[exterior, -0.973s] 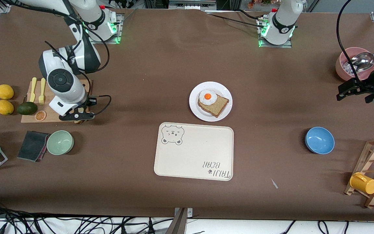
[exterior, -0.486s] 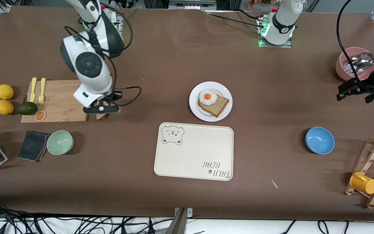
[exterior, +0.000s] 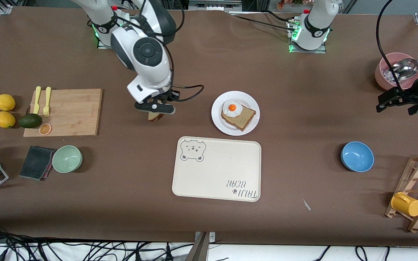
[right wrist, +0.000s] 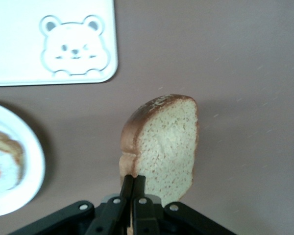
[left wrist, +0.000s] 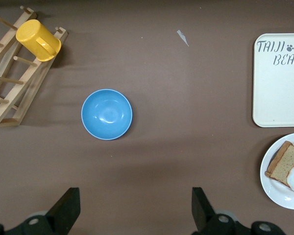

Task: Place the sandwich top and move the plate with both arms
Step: 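Lift the bread slice and carry it toward the white plate, then lower the bread slice onto the egg and open the right gripper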

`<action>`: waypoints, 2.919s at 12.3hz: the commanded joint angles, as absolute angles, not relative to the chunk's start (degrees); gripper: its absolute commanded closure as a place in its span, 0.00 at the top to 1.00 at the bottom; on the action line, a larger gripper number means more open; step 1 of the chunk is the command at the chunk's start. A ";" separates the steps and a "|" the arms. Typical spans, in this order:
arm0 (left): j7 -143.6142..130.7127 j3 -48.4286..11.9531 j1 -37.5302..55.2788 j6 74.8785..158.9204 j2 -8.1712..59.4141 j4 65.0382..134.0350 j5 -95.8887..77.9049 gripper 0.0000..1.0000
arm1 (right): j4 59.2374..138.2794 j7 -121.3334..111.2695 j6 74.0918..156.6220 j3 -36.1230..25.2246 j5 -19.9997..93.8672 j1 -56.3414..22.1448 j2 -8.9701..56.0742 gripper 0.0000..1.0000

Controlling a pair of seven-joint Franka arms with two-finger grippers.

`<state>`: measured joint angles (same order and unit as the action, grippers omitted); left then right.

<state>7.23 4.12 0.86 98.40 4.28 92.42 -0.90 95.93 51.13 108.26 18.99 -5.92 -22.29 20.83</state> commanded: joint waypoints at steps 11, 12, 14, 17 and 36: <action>7.56 4.22 0.79 97.73 4.83 91.05 -1.58 1.00 | 75.41 83.93 113.02 18.81 -0.62 -40.07 38.23 0.00; 7.56 4.22 0.79 97.82 4.83 91.05 -1.58 1.00 | 75.41 84.28 113.38 18.81 -0.62 -40.43 38.67 0.00; 7.65 4.22 0.79 97.73 4.75 91.05 -1.58 1.00 | 75.41 83.77 113.82 18.72 -0.79 -40.52 40.42 0.00; 7.65 4.22 0.79 97.74 4.83 91.05 -1.58 1.00 | 74.37 83.50 115.75 18.54 -1.23 -40.43 41.48 0.00; 7.56 4.22 0.79 97.82 4.83 91.05 -1.58 1.00 | 66.80 83.41 122.25 17.58 -6.50 -40.52 51.41 0.00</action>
